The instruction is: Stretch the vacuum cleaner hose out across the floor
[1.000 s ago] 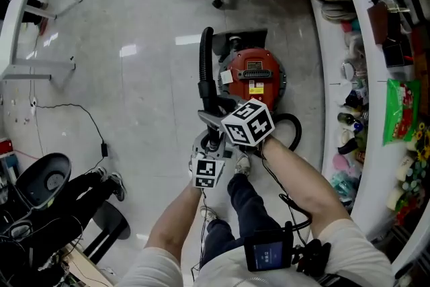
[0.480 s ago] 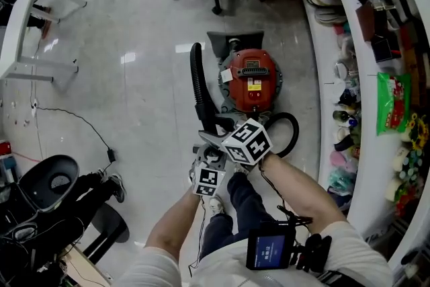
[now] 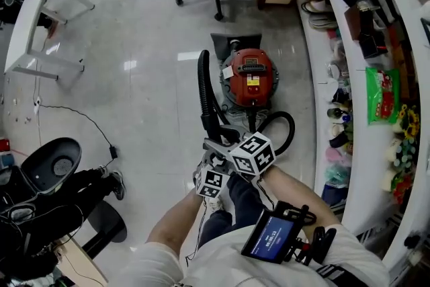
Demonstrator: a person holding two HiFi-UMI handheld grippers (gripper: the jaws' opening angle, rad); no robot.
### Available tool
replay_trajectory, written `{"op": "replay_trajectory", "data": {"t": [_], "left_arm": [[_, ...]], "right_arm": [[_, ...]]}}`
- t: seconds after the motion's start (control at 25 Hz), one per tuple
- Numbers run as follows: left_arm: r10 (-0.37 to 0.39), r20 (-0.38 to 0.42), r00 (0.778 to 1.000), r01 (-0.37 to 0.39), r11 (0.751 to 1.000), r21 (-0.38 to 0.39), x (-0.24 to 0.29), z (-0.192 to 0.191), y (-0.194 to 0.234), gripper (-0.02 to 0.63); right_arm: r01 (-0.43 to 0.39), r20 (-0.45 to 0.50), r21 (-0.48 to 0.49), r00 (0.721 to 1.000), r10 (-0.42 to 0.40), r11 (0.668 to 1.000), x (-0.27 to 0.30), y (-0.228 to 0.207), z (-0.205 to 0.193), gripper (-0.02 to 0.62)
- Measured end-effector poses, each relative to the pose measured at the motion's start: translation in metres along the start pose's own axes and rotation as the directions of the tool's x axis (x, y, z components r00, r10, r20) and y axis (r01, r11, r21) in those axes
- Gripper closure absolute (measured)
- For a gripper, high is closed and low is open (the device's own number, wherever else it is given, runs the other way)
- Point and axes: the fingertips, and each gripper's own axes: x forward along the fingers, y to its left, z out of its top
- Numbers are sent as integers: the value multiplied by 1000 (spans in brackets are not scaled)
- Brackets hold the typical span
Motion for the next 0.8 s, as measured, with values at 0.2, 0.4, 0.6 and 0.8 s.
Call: {"op": "replay_trajectory", "data": {"t": [0.2,0.4,0.6,0.8], "left_arm": [[-45,59,997,45,999,-3,-26,19,-27,485],[-83,109,991,80,996,34,-61,36,-57,485],[-105,131,986,96,993,73,-98,39,-78,486],[-119,170,978,100,988,116,-131,49,-91,486]], "right_arm": [[-1,35,13,999,0,1000,-23,28,5,407],[5,76,22,997,-6,1000,-54,64,9,407],[19,118,11,993,-20,1000,-78,103,8,407],[36,162,-11,986,-33,999,-93,137,11,407]]}}
